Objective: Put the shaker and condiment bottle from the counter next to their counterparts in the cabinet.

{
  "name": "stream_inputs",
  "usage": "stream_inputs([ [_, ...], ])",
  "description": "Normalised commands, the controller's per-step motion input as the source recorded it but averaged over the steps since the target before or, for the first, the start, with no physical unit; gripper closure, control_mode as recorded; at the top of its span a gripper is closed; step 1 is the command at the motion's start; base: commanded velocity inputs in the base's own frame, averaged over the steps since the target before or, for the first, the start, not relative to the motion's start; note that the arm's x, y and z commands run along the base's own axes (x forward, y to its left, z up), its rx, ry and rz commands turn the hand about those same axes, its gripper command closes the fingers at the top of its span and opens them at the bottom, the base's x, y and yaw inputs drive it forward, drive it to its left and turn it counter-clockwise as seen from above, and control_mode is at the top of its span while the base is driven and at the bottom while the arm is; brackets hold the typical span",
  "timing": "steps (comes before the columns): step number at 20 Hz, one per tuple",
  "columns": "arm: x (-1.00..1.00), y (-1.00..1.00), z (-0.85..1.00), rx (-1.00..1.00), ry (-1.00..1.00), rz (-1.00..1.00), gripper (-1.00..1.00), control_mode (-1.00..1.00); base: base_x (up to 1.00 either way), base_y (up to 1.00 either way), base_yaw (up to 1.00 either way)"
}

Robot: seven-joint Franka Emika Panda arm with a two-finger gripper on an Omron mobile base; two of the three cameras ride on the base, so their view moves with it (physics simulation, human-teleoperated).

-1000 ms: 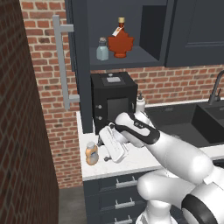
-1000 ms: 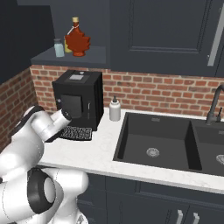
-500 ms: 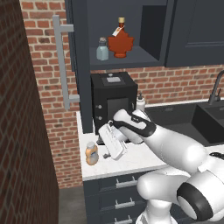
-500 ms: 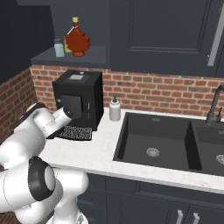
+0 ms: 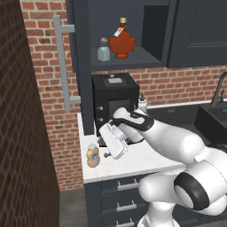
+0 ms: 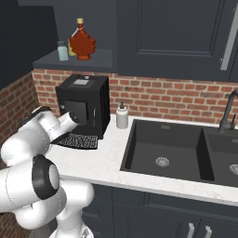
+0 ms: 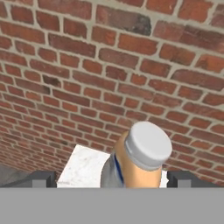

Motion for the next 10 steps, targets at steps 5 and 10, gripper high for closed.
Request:
stream_inputs([
  [5,0.03,0.00,-0.04,0.00,0.00,0.00,-1.00,-1.00,0.00,0.00,0.00],
  [10,0.00,0.00,-0.18,0.00,0.00,0.00,-1.00,-1.00,0.00,0.00,0.00],
])
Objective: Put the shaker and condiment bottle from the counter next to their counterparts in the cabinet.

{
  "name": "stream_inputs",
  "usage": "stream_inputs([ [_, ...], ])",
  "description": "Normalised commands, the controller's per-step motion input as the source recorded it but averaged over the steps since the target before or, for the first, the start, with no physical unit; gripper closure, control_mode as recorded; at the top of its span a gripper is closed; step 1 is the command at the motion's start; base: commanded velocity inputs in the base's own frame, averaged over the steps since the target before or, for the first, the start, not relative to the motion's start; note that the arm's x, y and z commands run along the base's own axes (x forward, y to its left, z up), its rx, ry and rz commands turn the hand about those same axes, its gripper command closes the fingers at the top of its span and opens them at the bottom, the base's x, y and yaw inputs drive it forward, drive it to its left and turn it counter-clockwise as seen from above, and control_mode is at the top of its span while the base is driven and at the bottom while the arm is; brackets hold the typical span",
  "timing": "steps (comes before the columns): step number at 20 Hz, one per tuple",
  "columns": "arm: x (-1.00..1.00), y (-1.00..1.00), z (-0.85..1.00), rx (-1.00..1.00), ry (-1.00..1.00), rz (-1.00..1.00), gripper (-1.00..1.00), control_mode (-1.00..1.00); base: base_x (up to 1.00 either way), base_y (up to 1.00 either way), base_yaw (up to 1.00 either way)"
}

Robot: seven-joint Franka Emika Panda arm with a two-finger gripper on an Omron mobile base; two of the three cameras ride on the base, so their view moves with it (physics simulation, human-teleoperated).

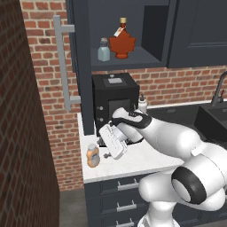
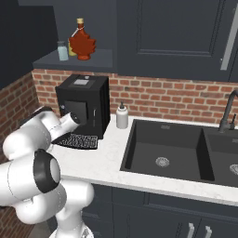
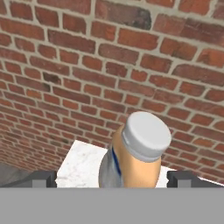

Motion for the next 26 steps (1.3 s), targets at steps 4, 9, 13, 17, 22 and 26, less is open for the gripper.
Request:
stream_inputs([
  [4,0.00,0.00,-0.07,0.00,0.00,0.00,-1.00,-1.00,0.00,0.00,0.00],
  [9,0.00,0.00,0.00,0.02,0.00,0.00,-1.00,-1.00,0.00,0.00,0.00],
  [13,0.03,0.00,0.00,0.01,0.00,0.00,-1.00,-1.00,0.00,0.00,0.00],
  [17,0.03,0.00,-0.03,0.00,0.00,0.00,-1.00,-1.00,0.00,0.00,0.00],
  [22,0.08,0.00,-0.03,0.00,0.00,0.00,-1.00,-1.00,0.00,0.00,0.00],
  [26,0.08,0.00,-0.06,0.00,0.00,0.00,-1.00,-1.00,0.00,0.00,0.00],
])
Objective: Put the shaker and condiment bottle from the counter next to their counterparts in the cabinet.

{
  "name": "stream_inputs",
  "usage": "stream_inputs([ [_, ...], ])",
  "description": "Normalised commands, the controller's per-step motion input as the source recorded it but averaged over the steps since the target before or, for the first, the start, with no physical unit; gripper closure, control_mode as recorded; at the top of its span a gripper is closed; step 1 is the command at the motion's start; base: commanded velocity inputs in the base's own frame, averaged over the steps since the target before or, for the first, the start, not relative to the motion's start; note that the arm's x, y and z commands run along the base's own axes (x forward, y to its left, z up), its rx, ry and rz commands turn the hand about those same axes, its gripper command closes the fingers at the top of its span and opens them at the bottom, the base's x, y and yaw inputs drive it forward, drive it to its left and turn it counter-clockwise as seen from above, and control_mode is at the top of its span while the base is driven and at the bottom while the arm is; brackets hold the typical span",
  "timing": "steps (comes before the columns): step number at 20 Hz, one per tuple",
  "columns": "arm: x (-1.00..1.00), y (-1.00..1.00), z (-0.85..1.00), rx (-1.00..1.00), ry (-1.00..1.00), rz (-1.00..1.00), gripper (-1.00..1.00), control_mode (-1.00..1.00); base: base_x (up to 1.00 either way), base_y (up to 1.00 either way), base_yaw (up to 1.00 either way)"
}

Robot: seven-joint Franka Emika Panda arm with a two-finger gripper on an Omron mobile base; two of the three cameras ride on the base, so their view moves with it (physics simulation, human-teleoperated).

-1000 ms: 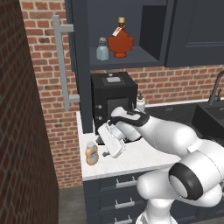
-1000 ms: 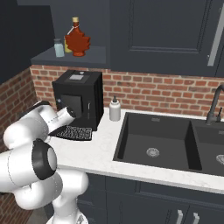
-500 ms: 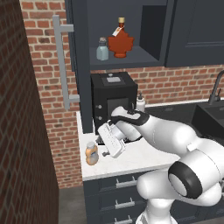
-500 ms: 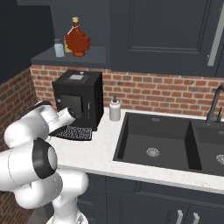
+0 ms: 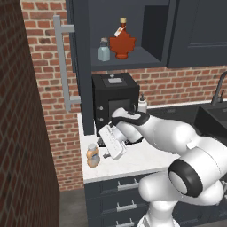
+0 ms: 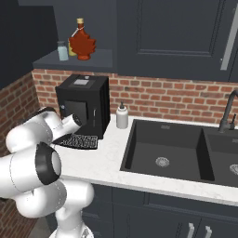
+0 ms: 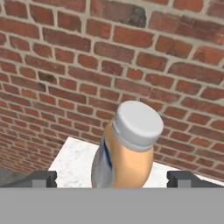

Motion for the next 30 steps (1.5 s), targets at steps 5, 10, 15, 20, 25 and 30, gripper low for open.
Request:
stream_inputs([
  [5,0.06,0.05,-0.10,0.00,0.02,0.00,-1.00,-1.00,0.00,0.00,0.00],
  [10,0.00,0.07,-0.12,0.00,0.02,0.00,-1.00,-1.00,0.00,0.00,0.00],
  [15,0.00,0.07,-0.11,0.01,0.04,0.00,-1.00,-1.00,0.00,0.00,0.00],
  [20,0.01,0.06,-0.08,0.01,0.04,0.00,-1.00,-1.00,0.00,0.00,0.00],
  [25,0.05,0.01,-0.07,0.02,0.05,0.00,-1.00,-1.00,0.00,0.00,0.00],
  [30,0.08,0.01,-0.06,0.03,0.06,0.00,-1.00,-1.00,0.00,0.00,0.00],
])
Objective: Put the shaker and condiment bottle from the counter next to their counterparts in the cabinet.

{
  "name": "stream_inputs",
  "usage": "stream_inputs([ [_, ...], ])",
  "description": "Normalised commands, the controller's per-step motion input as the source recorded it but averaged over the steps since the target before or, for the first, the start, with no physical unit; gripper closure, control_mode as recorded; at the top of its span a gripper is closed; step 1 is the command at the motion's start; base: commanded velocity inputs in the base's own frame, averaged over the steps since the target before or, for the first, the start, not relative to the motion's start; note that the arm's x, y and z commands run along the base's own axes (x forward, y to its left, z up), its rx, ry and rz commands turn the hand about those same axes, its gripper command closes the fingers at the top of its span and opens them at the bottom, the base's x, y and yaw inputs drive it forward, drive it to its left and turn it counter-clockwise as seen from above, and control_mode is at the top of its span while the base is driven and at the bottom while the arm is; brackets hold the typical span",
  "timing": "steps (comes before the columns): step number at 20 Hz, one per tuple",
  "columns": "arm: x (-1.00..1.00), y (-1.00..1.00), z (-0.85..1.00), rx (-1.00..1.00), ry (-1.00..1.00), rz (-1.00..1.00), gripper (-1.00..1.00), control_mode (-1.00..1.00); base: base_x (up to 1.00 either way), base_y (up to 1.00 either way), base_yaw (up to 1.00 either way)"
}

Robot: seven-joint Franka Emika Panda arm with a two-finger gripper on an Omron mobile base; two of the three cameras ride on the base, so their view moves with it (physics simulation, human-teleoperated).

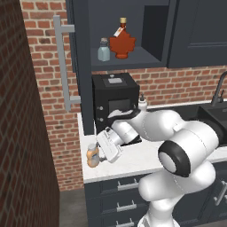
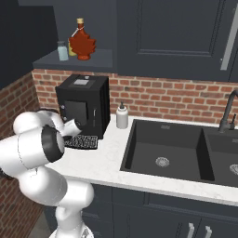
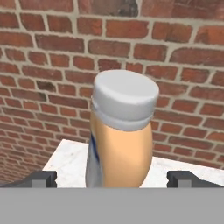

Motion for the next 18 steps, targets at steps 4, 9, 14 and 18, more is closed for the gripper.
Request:
stream_inputs([
  [4,0.14,0.08,-0.08,0.03,0.10,0.00,-1.00,-1.00,0.00,0.00,0.00],
  [9,0.14,0.15,-0.06,0.06,0.11,0.00,-1.00,-1.00,0.00,0.00,0.00],
  [14,0.16,0.20,-0.13,0.01,0.16,0.01,1.00,-1.00,0.00,0.00,0.00],
  [18,0.15,-0.02,0.00,-0.01,0.01,-0.05,1.00,-1.00,0.00,0.00,0.00],
])
